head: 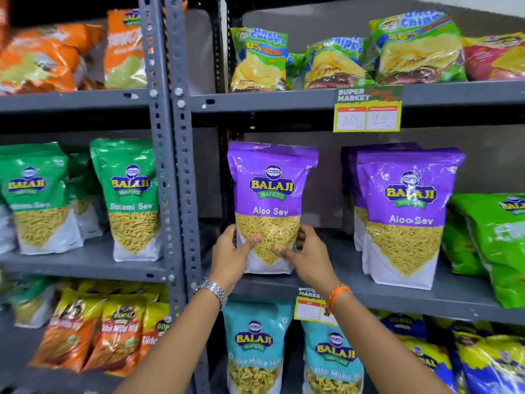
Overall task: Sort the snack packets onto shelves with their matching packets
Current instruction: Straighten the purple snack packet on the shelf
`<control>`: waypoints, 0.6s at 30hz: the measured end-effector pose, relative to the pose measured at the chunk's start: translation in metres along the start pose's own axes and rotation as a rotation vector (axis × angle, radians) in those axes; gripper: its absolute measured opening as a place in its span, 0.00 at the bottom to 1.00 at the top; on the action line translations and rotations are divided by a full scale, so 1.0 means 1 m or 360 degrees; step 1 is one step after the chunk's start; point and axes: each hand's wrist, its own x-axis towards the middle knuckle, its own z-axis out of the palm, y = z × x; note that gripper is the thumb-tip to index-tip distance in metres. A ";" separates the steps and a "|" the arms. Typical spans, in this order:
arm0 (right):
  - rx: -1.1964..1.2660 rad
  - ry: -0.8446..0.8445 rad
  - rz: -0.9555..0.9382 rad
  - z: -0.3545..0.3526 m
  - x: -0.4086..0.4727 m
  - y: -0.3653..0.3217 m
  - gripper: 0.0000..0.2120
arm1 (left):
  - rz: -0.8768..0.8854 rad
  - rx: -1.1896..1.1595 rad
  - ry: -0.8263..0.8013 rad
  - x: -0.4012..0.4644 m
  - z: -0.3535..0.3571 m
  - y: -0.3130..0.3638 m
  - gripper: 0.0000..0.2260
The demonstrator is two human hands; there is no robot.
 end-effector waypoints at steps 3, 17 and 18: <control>-0.0064 -0.0026 0.0012 0.001 0.006 0.000 0.32 | 0.0012 0.0027 0.0019 0.007 0.002 -0.007 0.18; -0.0117 -0.0106 0.0065 0.005 0.016 -0.003 0.37 | -0.0043 0.0066 0.0026 0.010 -0.001 -0.016 0.29; -0.0112 -0.0127 0.0061 0.003 0.012 -0.006 0.37 | -0.0053 0.0065 0.0027 0.012 -0.001 -0.017 0.30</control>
